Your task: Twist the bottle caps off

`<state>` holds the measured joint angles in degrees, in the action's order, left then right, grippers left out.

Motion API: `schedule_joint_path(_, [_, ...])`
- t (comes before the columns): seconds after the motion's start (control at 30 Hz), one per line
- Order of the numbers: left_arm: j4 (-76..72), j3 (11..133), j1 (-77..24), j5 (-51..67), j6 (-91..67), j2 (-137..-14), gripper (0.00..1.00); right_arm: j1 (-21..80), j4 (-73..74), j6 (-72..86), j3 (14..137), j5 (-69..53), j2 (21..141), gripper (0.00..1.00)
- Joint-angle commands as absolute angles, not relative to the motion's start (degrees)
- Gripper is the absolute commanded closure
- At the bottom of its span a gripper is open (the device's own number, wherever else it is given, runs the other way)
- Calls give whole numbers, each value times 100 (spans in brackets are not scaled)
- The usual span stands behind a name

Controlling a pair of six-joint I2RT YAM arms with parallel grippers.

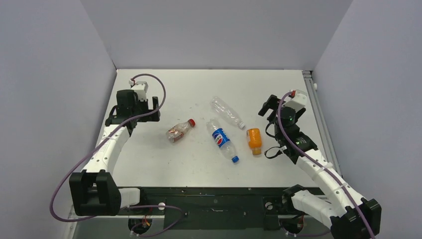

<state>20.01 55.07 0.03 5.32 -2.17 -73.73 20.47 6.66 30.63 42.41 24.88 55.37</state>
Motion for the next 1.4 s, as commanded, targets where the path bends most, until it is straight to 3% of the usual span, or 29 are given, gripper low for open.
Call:
schedule_joint_path(0.0, [2606, 5927, -192, 1013, 129, -6966, 3, 2859, 1076, 2636, 4709, 3339, 5357, 11])
schedule_joint_path(0.27, [3913, 6045, -750, 2101, 1546, -6380, 3, 3243, 1681, 2607, 5209, 2912, 5551, 11])
schedule_joint_path(0.4, [4221, 6087, -1314, 2028, 2024, -6393, 3, 3282, 1754, 2224, 5288, 2351, 5613, 11])
schedule_joint_path(0.73, [3923, 5900, -2864, 1238, 2794, -7253, 3, 3674, 2150, 2185, 5360, 2492, 5441, 11])
schedule_joint_path(1.0, [2888, 6492, -2742, 82, 3029, -8269, 3, 4046, 2248, 2378, 5374, 2557, 5528, 11])
schedule_joint_path(1.37, [3083, 6889, -2318, 545, 3019, -9609, 3, 4128, 2262, 2453, 5445, 2651, 5513, 11])
